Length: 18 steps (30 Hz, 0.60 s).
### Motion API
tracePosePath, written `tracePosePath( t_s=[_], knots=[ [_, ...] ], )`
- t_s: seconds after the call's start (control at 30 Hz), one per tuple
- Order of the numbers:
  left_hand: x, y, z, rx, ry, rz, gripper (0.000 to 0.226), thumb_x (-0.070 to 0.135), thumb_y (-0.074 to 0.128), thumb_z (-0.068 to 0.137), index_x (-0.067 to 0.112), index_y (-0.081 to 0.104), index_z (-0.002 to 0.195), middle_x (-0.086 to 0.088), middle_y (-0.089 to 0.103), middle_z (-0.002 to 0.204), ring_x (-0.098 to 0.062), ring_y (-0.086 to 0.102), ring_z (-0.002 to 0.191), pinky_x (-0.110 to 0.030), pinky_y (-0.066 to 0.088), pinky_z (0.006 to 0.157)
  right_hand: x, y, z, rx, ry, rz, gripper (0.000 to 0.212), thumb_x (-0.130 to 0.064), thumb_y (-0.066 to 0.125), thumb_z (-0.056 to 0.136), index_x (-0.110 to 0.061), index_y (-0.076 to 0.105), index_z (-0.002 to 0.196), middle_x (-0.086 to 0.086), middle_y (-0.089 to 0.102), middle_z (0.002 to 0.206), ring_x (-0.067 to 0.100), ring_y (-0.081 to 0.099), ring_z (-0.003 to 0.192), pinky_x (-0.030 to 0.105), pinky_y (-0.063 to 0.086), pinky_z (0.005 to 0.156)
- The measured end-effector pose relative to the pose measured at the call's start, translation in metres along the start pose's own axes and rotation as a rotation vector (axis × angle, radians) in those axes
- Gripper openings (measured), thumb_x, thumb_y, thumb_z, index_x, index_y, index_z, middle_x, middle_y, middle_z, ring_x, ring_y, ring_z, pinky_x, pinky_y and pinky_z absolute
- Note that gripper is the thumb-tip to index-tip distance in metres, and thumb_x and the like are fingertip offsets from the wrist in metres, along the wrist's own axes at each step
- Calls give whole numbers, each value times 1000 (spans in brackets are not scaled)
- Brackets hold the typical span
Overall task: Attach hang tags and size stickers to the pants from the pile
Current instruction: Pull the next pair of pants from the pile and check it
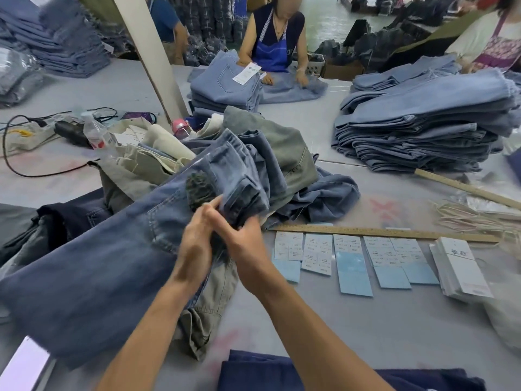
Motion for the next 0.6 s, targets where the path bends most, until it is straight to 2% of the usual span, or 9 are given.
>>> tracePosePath(
  t_s=[0.07,0.13,0.2,0.3,0.4,0.43,0.5,0.53,0.6],
  knots=[
    [2,-7,-8,-5,-35,-33,43,43,42,105,18,66,131,-6,72,126,-20,67,119,-33,55,98,-10,-7,3,137,-3,12,46,-17,81,86,-8,60,127,2,76,112,14,73,103,23,60,80],
    [7,-50,-27,369,-18,-57,28,34,49,100,20,72,103,-2,77,94,-16,73,86,-31,58,74,-27,-10,6,179,16,39,42,-17,77,90,-12,60,127,-1,74,114,13,72,104,32,60,90],
    [-9,-82,-73,724,-114,-55,25,32,54,94,20,65,75,0,65,58,-14,58,48,-24,45,47,-45,-2,9,136,6,83,33,-19,76,91,-18,62,120,-9,76,104,9,73,98,29,61,86],
    [-77,-49,-145,610,-547,-316,52,57,53,96,12,63,71,-12,56,49,-21,47,34,-18,34,38,-76,13,1,47,-45,137,22,-23,75,92,-21,65,111,-10,78,96,8,75,89,26,61,72],
    [-132,-8,-217,475,-974,-678,80,78,47,83,2,64,102,-26,70,83,-32,66,61,-33,53,42,-103,-5,-23,120,-6,226,34,-34,79,87,-20,62,112,-3,78,96,15,76,88,38,63,77],
    [-133,-9,-227,577,-990,-802,78,64,55,90,-9,55,118,-37,65,112,-44,66,92,-46,62,58,-109,-17,-32,168,8,263,42,-34,81,85,-16,61,117,3,78,101,21,76,90,41,63,80],
    [-153,-2,-231,918,-942,-1440,67,-6,59,96,-26,14,142,-55,6,148,-57,33,132,-50,52,103,-125,-50,-55,244,-33,292,48,-29,81,86,-8,61,125,10,76,106,26,76,91,40,62,76],
    [-155,-9,-227,1052,-793,-1599,77,-11,66,92,-21,13,147,-53,11,149,-57,39,129,-48,51,105,-133,-67,-68,273,-71,295,45,-26,79,88,-7,62,125,10,77,104,26,76,88,38,61,73],
    [-144,-26,-201,914,-597,-1430,97,45,94,67,13,47,146,-23,68,118,-36,74,96,-42,60,87,-148,-103,-96,334,-131,300,41,-21,74,92,-3,64,127,10,76,102,25,75,85,37,62,72]
  ],
)
Point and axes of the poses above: each hand's wrist, its own z-axis towards the middle knuckle, its own y-axis out of the palm, x = y × z, the point moved 9 cm from there along z, towards the middle knuckle
